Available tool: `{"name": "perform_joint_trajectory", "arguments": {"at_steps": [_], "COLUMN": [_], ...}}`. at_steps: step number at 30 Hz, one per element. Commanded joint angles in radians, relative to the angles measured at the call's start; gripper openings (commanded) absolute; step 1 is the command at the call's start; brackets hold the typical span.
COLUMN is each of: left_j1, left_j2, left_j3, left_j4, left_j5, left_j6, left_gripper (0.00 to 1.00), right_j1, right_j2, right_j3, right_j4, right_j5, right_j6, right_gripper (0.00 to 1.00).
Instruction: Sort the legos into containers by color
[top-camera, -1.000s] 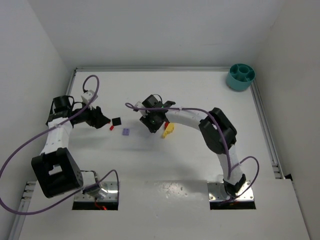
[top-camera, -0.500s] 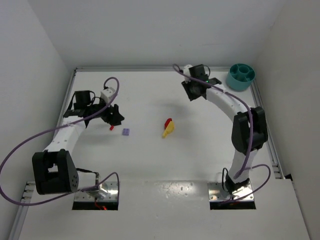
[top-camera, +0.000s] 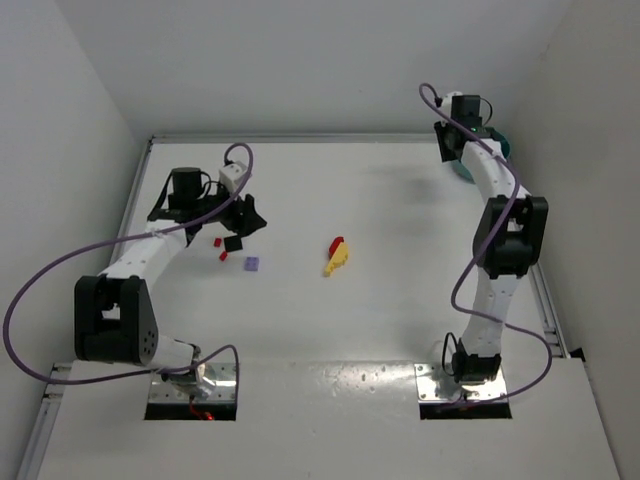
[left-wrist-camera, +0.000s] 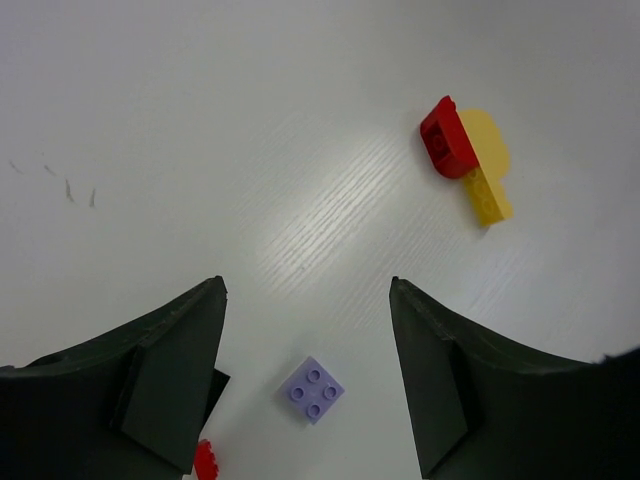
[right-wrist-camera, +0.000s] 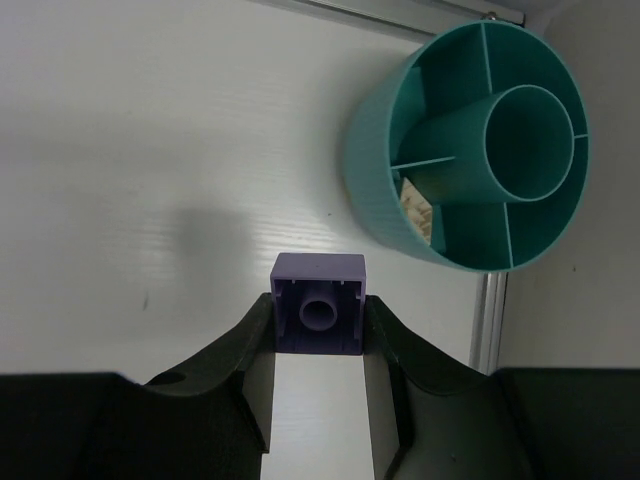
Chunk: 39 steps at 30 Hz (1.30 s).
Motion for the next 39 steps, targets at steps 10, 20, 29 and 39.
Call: {"name": "perform_joint_trajectory", "arguments": {"at_steps": [10, 20, 29, 39], "left_j1": [-0.008, -0.017, -0.017, -0.017], "left_j2": [0.035, 0.064, 0.074, 0.083], "left_j3": [0.011, 0.002, 0.011, 0.002], "left_j4": [0.127, 0.18, 0.199, 0.208], "left_j5": [0.015, 0.015, 0.024, 0.024], "left_j6": [-0.049, -0.092, -0.111, -0.111], "left_gripper": [0.72, 0.72, 0.72, 0.72], "right_j1": [-0.095, -0.146, -0.178, -0.209], "right_j2": [0.167, 0.185, 0.224, 0.245], "right_j3": [0.177, 0.209, 0.249, 0.286], "right_j4": [0.125, 0.167, 0.177, 0.177], "right_j5": [0.177, 0.223, 0.248, 0.257], "right_j6": [0.036, 0.036, 0.045, 0.073], "right_gripper": [0.19, 0.19, 0.19, 0.19]}}
